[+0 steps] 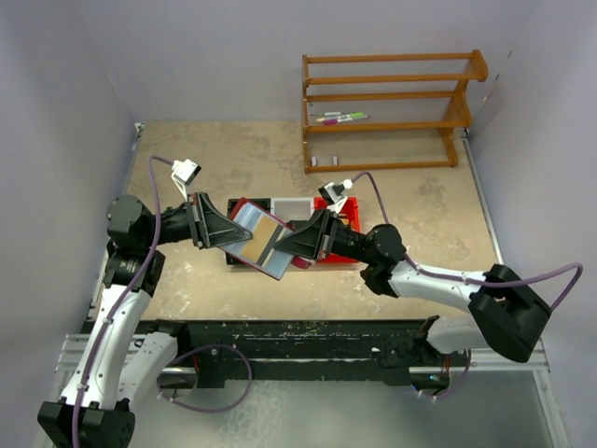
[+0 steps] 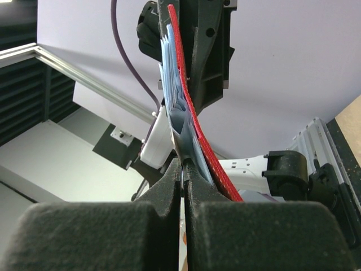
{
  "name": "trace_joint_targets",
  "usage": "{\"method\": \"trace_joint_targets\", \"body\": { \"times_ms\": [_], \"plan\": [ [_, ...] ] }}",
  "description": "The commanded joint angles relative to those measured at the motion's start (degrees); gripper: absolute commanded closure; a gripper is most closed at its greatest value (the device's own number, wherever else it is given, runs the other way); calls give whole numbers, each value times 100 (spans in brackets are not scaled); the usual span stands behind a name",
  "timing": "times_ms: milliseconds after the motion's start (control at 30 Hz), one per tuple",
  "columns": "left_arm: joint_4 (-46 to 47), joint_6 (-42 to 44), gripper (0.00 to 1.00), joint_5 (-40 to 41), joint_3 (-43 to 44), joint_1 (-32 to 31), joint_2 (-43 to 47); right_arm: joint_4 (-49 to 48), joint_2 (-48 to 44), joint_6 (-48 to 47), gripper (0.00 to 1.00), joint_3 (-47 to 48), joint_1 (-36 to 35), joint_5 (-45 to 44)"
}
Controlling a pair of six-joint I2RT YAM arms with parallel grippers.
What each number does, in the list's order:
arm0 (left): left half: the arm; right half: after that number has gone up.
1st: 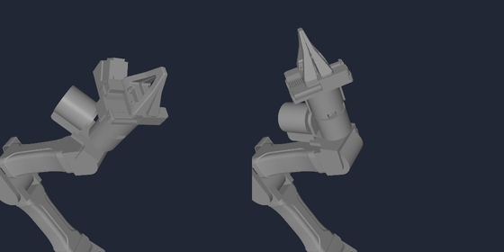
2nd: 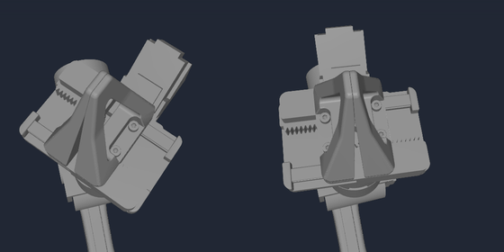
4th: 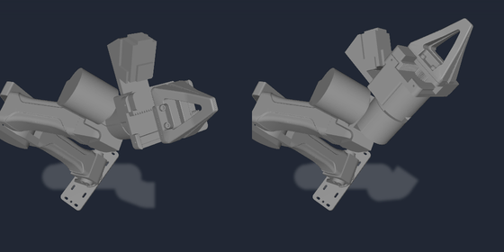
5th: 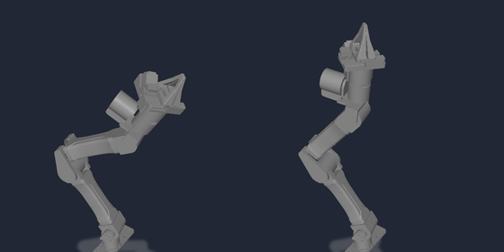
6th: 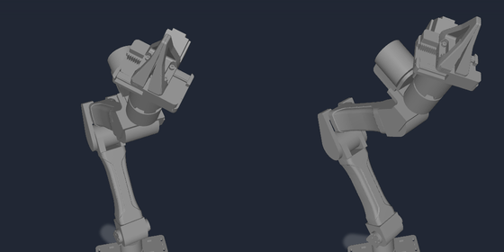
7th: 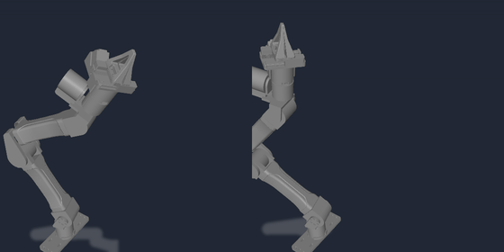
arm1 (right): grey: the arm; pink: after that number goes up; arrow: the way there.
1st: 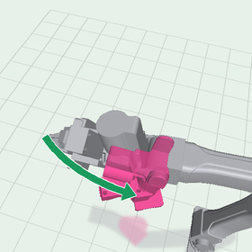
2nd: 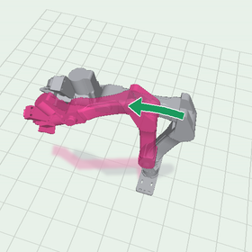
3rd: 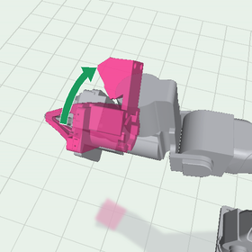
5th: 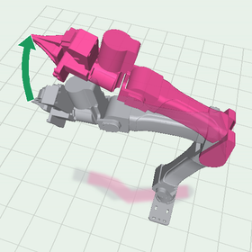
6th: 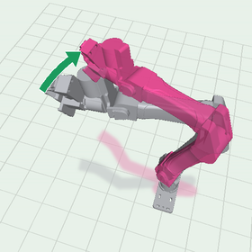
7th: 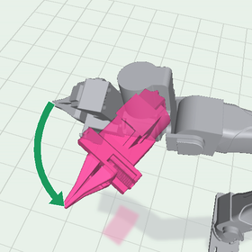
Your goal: Take the credit cards out of the card holder
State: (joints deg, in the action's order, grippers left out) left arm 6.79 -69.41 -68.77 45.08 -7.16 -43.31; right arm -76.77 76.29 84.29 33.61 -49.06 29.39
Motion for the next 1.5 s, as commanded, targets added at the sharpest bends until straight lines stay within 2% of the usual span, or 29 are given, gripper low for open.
{"method": "trace_joint_targets", "body": {
  "times_ms": [0,567,733,900,1000,1100,1167,1267,1300,1400,1467],
  "plan": [
    [155,147,91,44,152,-22,121,-134,-263,-7,100,-189,32,-106],
    [-529,775,97,213,415,-22,138,275,-526,-122,100,-262,87,-86],
    [-1315,1582,100,589,972,-22,41,672,-750,-136,100,-500,186,-48],
    [-1082,1385,100,635,981,-21,-24,897,-1024,-168,100,-822,331,-116],
    [-1181,1597,100,694,1089,-16,-54,1134,-1255,-158,100,-969,638,142],
    [-2142,2644,100,960,1468,-14,-155,2388,-1730,-437,100,-945,1329,555],
    [-2760,3312,100,1244,1722,-14,-233,4236,-2099,-1312,100,-569,1827,613],
    [-3432,4152,100,1715,1940,-14,-329,7157,-2240,-2811,100,339,2397,170],
    [-3647,4349,100,1942,1986,-14,-359,7793,-2178,-3231,100,607,2489,-23],
    [-4126,4884,100,2261,2109,-14,-481,9268,-1774,-4198,100,1433,2555,-964],
    [-4240,4995,100,2236,2124,-15,-508,9773,-1417,-4604,100,1885,2557,-1261]
  ]
}}
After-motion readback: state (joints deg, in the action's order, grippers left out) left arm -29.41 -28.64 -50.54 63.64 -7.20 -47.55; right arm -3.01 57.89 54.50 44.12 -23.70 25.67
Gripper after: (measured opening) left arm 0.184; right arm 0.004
